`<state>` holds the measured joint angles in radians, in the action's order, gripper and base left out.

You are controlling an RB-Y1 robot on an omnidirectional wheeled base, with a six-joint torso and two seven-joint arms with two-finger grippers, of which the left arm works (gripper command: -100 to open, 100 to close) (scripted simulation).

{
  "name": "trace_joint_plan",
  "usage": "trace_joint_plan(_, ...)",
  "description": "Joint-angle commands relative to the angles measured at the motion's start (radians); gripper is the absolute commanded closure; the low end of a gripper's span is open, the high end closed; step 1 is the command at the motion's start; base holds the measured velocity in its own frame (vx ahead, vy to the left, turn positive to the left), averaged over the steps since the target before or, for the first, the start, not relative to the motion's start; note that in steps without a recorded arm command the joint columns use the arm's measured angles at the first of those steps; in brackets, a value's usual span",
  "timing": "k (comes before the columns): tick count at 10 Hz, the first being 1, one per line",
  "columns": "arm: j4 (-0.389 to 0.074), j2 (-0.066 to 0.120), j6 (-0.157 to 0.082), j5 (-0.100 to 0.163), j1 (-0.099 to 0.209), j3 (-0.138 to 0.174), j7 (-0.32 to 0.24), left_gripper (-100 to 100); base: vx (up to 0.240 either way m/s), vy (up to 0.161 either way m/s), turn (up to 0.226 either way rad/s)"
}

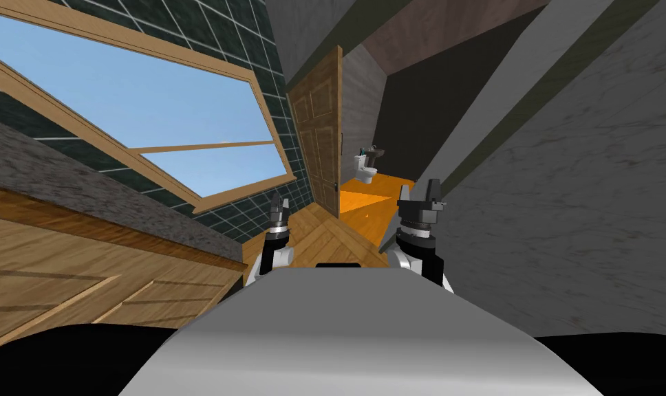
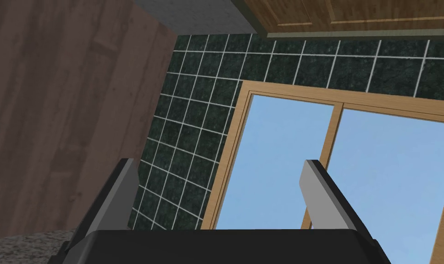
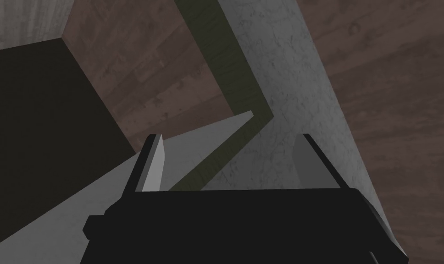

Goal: Push the door open

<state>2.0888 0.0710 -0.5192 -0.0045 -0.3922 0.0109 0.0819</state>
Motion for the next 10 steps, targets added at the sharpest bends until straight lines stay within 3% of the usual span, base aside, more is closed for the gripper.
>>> trace_joint_plan(1, -0.046, 0.006, -0.008, -0.004, 0.016, -0.005, -0.012, -100, 0.124, 0.041, -0.135)
trace_joint_plan(10, -0.246, 0.021, -0.049, -0.023, 0.087, -0.025, -0.056, -100, 0.096, 0.036, -0.087)
